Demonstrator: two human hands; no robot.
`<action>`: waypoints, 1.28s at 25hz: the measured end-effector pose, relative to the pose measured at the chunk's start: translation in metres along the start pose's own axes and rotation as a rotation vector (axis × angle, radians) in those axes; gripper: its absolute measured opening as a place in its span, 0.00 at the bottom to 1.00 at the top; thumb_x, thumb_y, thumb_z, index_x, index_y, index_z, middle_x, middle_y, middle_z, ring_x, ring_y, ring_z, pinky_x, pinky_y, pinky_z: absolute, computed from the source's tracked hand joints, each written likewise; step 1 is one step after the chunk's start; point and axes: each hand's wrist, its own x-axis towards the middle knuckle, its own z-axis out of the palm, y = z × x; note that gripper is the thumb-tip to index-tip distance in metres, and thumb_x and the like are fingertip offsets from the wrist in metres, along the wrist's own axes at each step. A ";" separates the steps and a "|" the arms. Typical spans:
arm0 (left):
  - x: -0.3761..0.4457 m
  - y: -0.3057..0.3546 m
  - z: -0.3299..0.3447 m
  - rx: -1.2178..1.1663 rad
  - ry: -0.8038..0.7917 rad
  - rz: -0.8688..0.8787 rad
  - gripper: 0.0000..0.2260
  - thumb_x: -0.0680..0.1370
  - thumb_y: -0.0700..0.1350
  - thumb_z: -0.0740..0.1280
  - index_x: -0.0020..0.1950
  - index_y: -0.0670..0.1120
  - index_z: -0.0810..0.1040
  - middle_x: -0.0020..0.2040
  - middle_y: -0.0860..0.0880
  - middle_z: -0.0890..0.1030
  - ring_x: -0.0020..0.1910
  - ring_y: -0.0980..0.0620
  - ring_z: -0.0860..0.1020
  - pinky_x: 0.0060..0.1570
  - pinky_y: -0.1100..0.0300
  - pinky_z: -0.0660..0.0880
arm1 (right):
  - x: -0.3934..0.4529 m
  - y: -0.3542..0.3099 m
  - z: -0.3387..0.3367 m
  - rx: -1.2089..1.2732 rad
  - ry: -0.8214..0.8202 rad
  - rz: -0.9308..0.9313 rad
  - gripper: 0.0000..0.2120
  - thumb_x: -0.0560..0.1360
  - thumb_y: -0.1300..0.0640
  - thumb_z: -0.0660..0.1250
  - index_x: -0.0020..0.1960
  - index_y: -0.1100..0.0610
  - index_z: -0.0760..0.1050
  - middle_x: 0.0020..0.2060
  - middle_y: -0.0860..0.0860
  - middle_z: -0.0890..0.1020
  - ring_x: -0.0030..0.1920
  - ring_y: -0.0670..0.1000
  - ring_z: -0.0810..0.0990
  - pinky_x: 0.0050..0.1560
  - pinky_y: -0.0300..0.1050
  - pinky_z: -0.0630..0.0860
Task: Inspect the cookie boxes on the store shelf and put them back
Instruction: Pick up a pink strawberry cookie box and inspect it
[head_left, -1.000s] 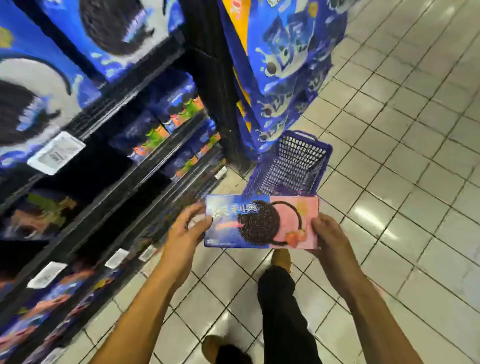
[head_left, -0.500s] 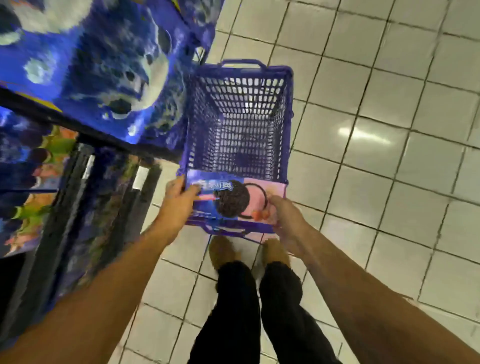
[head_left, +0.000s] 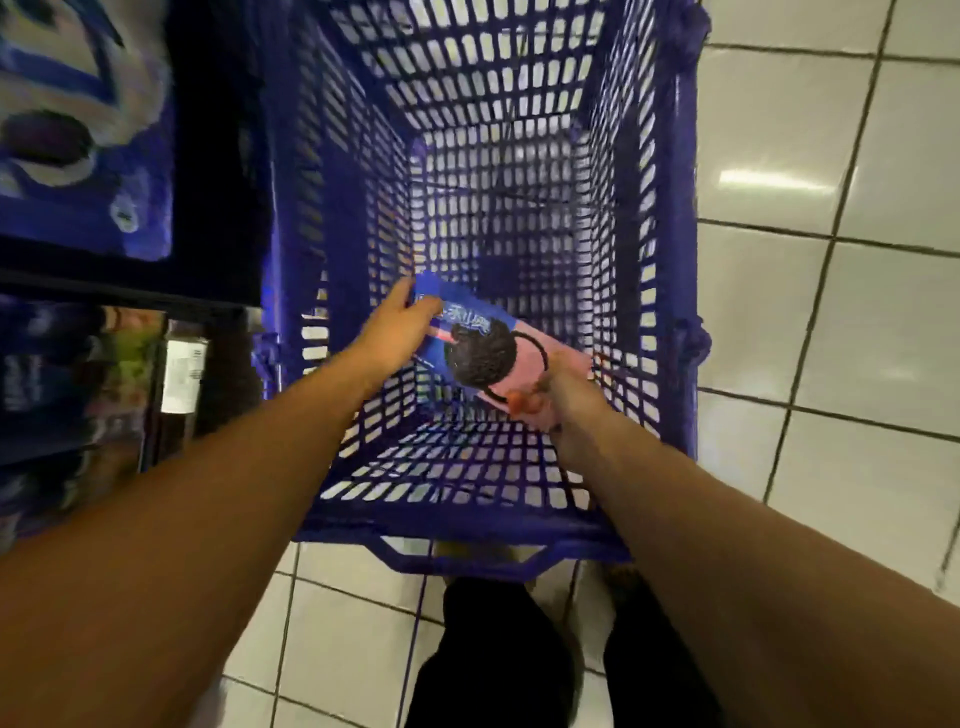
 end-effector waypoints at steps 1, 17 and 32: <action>0.001 -0.008 0.002 -0.003 -0.049 -0.017 0.19 0.83 0.41 0.61 0.73 0.43 0.67 0.62 0.44 0.77 0.49 0.52 0.80 0.51 0.63 0.77 | 0.005 0.000 -0.002 -0.015 0.019 -0.016 0.19 0.83 0.57 0.58 0.72 0.62 0.69 0.61 0.59 0.81 0.42 0.52 0.79 0.40 0.41 0.79; -0.435 0.060 -0.118 -0.465 0.079 -0.137 0.07 0.79 0.39 0.65 0.52 0.50 0.79 0.51 0.45 0.83 0.51 0.48 0.80 0.52 0.55 0.71 | -0.412 -0.052 -0.065 -0.411 -0.126 -0.271 0.08 0.80 0.62 0.65 0.56 0.57 0.80 0.50 0.53 0.86 0.58 0.54 0.82 0.59 0.51 0.80; -0.872 -0.034 -0.218 -1.035 0.743 0.073 0.08 0.81 0.39 0.63 0.52 0.49 0.80 0.42 0.52 0.86 0.40 0.55 0.84 0.44 0.59 0.78 | -0.764 0.110 0.035 -1.267 -0.766 -0.793 0.06 0.79 0.63 0.68 0.50 0.54 0.82 0.41 0.48 0.86 0.39 0.41 0.83 0.37 0.35 0.77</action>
